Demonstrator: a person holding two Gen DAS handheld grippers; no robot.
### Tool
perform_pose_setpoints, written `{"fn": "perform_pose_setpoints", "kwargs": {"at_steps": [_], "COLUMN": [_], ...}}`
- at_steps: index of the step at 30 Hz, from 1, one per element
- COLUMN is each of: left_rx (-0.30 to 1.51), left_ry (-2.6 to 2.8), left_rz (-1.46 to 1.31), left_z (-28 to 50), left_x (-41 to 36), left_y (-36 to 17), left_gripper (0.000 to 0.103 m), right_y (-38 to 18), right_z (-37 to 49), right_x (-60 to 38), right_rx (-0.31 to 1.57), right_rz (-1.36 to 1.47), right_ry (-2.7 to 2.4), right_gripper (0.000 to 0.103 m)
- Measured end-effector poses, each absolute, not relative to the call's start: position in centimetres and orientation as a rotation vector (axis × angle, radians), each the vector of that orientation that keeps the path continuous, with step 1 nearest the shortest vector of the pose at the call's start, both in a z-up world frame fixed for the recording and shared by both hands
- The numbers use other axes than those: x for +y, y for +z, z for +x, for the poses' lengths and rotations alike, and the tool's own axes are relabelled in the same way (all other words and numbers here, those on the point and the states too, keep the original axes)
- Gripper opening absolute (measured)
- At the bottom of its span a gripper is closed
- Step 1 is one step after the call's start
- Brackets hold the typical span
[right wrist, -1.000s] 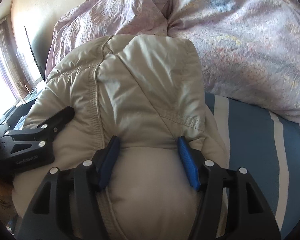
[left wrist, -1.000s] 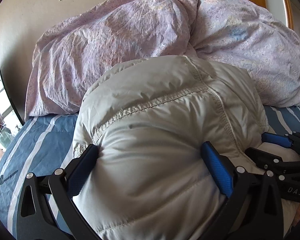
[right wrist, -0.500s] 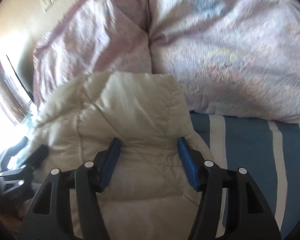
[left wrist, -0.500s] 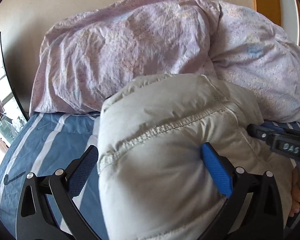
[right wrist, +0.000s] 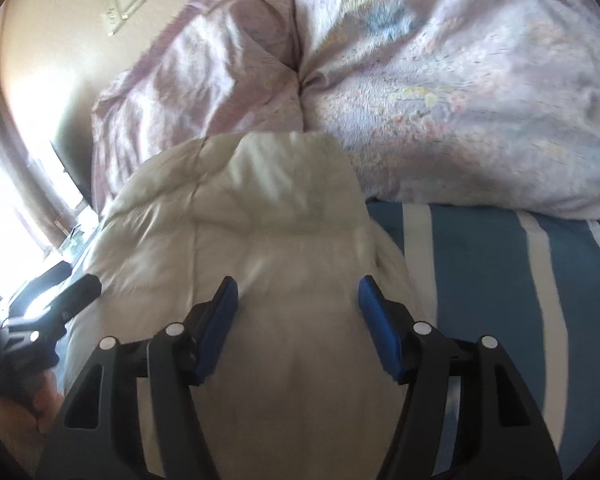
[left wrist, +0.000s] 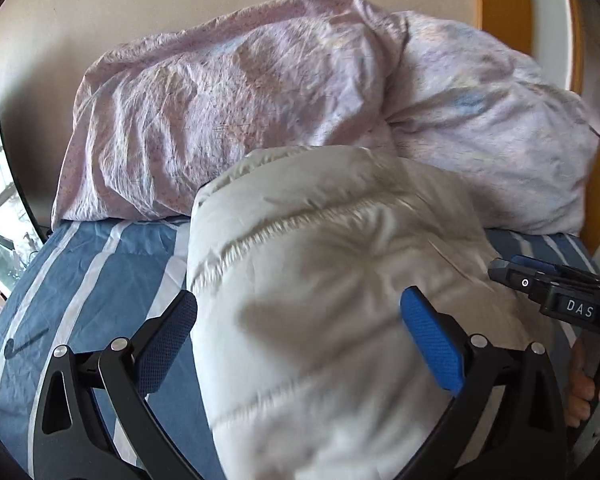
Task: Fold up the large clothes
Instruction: 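Press the rolled puffer jacket bundle flat with both tools, then lift both tools off the folded jacket and pull back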
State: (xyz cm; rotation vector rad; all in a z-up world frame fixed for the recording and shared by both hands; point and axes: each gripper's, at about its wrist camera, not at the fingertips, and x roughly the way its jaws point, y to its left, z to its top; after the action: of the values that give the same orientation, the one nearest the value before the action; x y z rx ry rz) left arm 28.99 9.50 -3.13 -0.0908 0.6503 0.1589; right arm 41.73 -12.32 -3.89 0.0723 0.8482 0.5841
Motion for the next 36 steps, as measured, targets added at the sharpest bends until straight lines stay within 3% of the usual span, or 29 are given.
{"fn": "perform_pose_setpoints", "kwargs": {"at_steps": [11, 17, 20, 26, 36], "left_rx": [0.722, 0.714, 0.701, 0.634, 0.637], "left_ry": [0.155, 0.174, 0.160, 0.156, 0.157], "left_rz": [-0.014, -0.007, -0.037, -0.063, -0.154], "left_z": [28.9, 29.4, 28.7, 24.5, 17.3], "left_x": [7.2, 7.0, 7.5, 7.9, 7.2], "left_y": [-5.9, -6.7, -5.8, -3.1, -1.6], "left_gripper": [0.102, 0.102, 0.102, 0.102, 0.102], "right_y": [-6.4, -8.1, -7.0, -2.6, 0.0], "right_z": [40.7, 41.4, 40.7, 36.3, 29.4], "right_x": [-11.3, -11.9, -12.7, -15.4, -17.1], "right_rx": [0.899, 0.910, 0.907, 0.777, 0.760], "right_rz": [-0.105, -0.023, 0.012, 0.059, 0.029], "right_ry": [0.544, 0.552, 0.547, 0.508, 0.490], "right_gripper": [0.069, 0.074, 0.075, 0.101, 0.101]}}
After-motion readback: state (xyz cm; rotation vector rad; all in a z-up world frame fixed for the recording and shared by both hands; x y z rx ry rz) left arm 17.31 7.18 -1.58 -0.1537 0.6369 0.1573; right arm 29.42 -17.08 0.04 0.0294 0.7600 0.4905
